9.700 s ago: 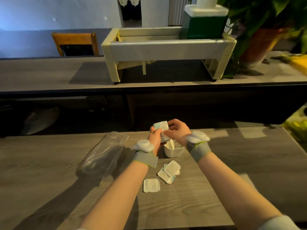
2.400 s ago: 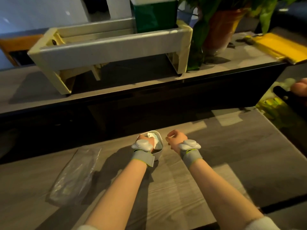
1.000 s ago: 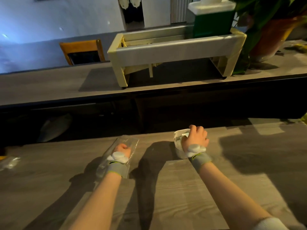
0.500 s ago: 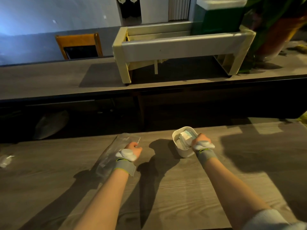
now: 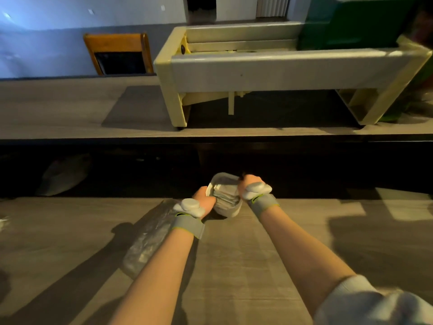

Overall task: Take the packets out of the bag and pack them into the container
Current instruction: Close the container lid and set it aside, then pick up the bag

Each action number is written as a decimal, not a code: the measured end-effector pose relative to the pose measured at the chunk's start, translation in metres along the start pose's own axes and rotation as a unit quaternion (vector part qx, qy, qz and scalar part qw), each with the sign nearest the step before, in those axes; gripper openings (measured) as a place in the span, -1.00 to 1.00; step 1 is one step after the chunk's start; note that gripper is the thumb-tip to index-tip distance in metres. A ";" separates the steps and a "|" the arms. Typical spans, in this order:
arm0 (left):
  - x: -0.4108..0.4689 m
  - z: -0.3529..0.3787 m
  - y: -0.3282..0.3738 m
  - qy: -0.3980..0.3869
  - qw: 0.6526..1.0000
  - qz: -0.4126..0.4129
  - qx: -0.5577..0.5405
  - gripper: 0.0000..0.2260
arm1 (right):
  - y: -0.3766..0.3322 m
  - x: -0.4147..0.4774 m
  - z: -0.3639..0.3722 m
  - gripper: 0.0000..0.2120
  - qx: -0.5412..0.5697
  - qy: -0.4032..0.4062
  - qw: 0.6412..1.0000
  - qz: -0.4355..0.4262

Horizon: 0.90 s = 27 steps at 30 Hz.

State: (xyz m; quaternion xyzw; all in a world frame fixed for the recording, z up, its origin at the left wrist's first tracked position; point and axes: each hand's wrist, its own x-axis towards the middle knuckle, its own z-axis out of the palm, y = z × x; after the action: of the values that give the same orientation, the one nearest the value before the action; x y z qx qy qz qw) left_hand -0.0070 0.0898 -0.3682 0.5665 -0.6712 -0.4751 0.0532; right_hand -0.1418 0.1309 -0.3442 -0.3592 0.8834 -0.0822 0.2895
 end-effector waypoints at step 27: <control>0.013 -0.091 -0.112 0.126 0.983 -0.132 0.002 -0.62 | -0.036 -0.050 0.062 -0.74 0.191 0.088 0.975 -0.068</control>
State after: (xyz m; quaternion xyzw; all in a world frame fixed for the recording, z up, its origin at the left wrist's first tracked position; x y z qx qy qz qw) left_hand 0.1234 0.0366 -0.4027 0.7054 -0.5796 -0.4015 0.0729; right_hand -0.0571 0.1426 -0.3596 -0.3479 0.8469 -0.2998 0.2679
